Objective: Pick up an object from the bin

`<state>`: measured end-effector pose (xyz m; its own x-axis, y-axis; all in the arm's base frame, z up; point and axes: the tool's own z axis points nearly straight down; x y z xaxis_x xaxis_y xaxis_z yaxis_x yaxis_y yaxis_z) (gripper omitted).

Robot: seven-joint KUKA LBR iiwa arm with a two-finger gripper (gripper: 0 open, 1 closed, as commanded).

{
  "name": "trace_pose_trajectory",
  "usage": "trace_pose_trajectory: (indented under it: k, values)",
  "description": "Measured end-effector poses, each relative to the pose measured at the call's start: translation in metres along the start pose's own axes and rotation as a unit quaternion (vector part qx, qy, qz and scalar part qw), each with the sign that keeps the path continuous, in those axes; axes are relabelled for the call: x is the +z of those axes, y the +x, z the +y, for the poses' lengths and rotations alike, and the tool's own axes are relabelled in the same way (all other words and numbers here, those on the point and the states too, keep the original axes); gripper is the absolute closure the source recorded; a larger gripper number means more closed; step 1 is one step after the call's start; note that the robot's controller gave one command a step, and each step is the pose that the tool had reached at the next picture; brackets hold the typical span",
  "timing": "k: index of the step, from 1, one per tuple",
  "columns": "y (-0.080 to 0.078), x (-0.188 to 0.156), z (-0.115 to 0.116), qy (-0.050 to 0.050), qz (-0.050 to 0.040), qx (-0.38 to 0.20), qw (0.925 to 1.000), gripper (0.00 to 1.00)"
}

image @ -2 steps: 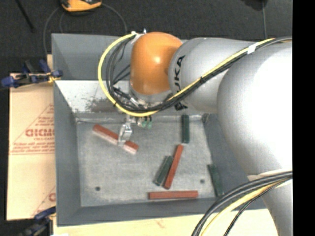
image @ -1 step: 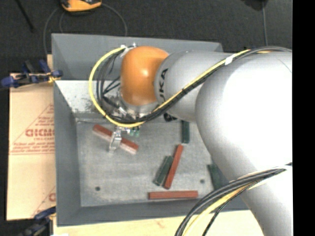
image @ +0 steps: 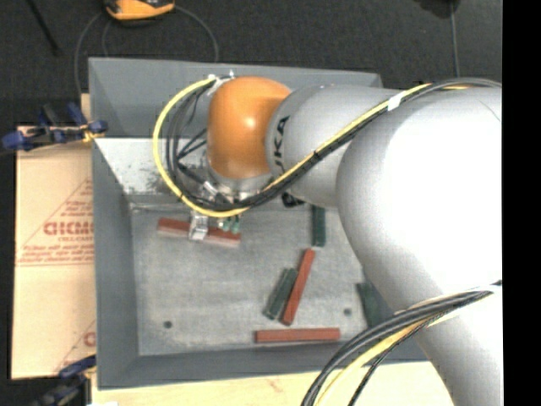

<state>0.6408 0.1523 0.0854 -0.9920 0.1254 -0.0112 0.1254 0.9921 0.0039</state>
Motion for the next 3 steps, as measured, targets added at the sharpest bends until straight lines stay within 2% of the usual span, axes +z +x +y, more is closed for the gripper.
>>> trace_pose_trajectory:
  k: [2,3]
  values:
    - [0.002,-0.003,-0.001,0.001,0.0027,0.0,1.0,1.0]
    - [0.004,-0.022,-0.001,0.003,0.0082,0.0,1.0,1.0]
